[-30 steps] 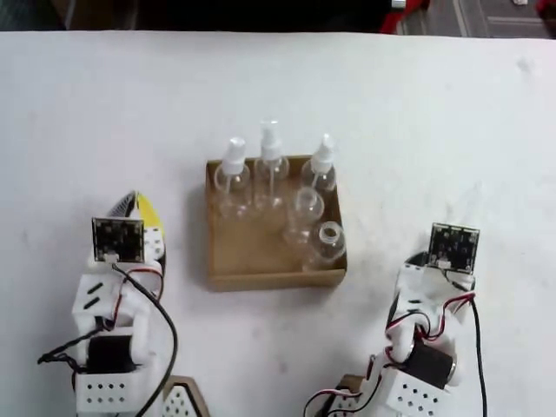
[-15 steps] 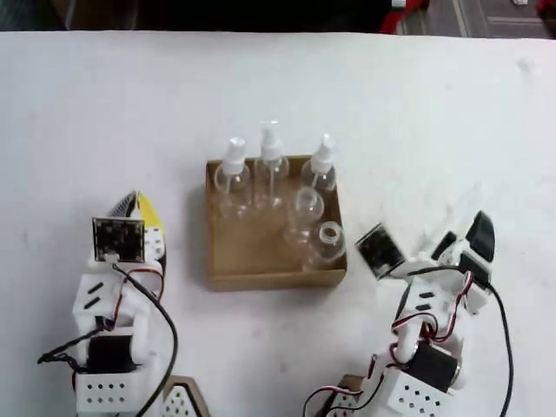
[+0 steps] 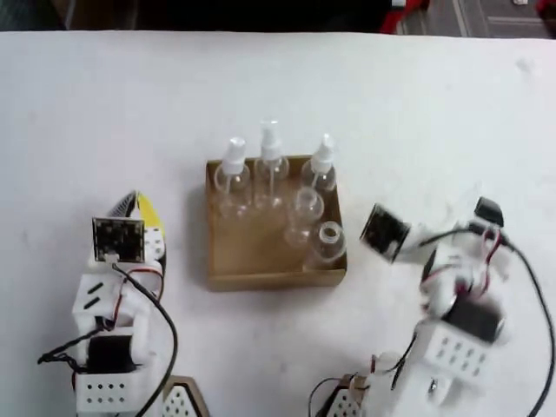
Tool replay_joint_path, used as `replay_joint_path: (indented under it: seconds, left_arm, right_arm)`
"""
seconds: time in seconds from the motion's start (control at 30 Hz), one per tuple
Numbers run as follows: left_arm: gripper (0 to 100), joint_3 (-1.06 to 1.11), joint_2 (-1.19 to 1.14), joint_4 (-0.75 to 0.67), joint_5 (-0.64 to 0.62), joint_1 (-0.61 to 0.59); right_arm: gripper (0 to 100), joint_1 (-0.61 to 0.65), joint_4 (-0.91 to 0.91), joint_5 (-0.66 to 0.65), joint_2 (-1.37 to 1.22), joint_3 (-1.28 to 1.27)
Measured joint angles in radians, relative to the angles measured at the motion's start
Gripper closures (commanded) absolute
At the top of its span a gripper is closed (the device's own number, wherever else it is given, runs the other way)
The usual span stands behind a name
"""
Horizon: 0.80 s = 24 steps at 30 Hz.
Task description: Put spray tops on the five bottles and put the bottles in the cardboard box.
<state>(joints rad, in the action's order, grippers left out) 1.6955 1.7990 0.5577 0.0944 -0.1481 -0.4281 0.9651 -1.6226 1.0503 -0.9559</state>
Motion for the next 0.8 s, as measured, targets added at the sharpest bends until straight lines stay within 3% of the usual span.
replay_joint_path:
  seconds: [0.17,0.3,0.47,0.8]
  left_arm:
    - [98,0.0,0.0,0.0,0.0,0.0]
    - [98,0.0,0.0,0.0,0.0,0.0]
    - [98,0.0,0.0,0.0,0.0,0.0]
    - [98,0.0,0.0,0.0,0.0,0.0]
  right_arm:
    - [81.4,0.014,0.239,-0.178,-0.347,0.253]
    - [81.4,-0.008,0.272,-0.304,-0.489,0.327]
    - [81.4,-0.02,0.269,-0.422,-0.612,0.336]
    - [81.4,-0.018,0.052,-0.442,-0.908,0.336]
